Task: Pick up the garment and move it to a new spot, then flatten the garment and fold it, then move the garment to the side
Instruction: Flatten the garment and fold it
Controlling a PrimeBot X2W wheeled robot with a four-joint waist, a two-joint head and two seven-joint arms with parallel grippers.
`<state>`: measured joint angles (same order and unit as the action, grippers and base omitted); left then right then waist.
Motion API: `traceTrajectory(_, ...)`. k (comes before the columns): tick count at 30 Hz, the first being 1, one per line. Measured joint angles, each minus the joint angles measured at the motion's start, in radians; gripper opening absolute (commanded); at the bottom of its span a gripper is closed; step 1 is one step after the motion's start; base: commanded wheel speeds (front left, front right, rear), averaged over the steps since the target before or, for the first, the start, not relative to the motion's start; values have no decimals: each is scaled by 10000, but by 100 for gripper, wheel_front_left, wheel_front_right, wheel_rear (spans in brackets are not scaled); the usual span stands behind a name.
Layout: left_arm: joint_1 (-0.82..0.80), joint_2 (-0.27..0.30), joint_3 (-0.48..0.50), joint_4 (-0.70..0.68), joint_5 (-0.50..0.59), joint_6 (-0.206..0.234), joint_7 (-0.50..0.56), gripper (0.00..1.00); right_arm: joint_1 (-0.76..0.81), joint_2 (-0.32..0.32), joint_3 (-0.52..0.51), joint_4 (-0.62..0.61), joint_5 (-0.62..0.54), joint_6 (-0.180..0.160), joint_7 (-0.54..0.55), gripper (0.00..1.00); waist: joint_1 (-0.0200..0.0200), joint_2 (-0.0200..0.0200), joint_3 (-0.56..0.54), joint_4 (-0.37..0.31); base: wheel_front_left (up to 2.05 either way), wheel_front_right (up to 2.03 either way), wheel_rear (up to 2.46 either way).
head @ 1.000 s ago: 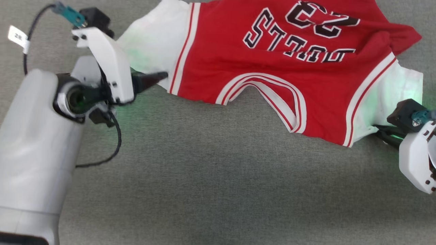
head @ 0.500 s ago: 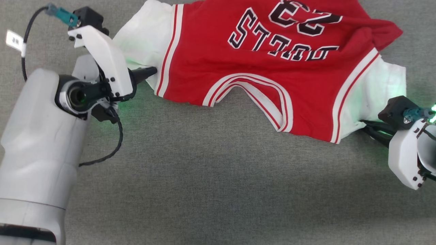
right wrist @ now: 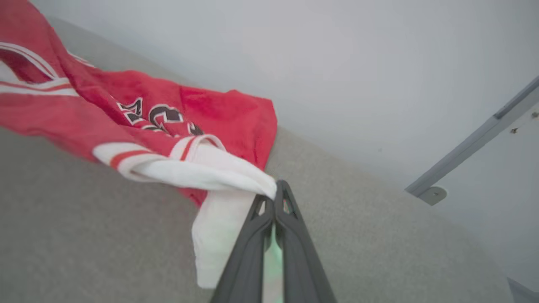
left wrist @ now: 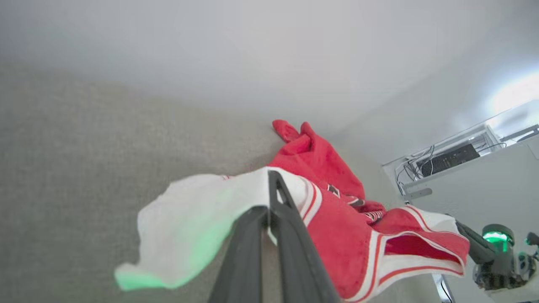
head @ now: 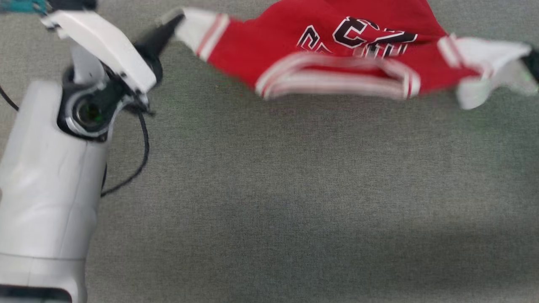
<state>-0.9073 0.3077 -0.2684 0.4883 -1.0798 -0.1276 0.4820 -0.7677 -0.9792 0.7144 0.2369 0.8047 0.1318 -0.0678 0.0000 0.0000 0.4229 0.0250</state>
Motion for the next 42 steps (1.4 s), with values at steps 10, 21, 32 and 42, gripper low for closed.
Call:
traceTrajectory(10, -2679, -435, 506, 1436, 1404, 560, -3308, 0, -2378, 2046, -2382, 1490, -226, -2, -84, 0, 0, 0, 602, -60, 0, 0, 0)
traceTrajectory(21, -8314, -690, 922, 4752, 2299, 825, -6456, 0, -8822, 4938, -4033, 5850, -1718, 4, -318, 0, 0, 0, 1683, -557, 0, 0, 0)
traceTrajectory(32, -9145, -1072, 1095, 6466, 1885, 144, -6683, 0, -10006, 5327, -3386, 7720, -2449, 2, -679, 0, 0, 0, 1334, -375, 0, 0, 0)
traceTrajectory(42, -4105, -972, 201, 4220, 153, -2, -4936, 0, -5297, 3822, -1058, 5275, -765, 0, 105, 0, 0, 0, 702, -195, 0, 0, 0)
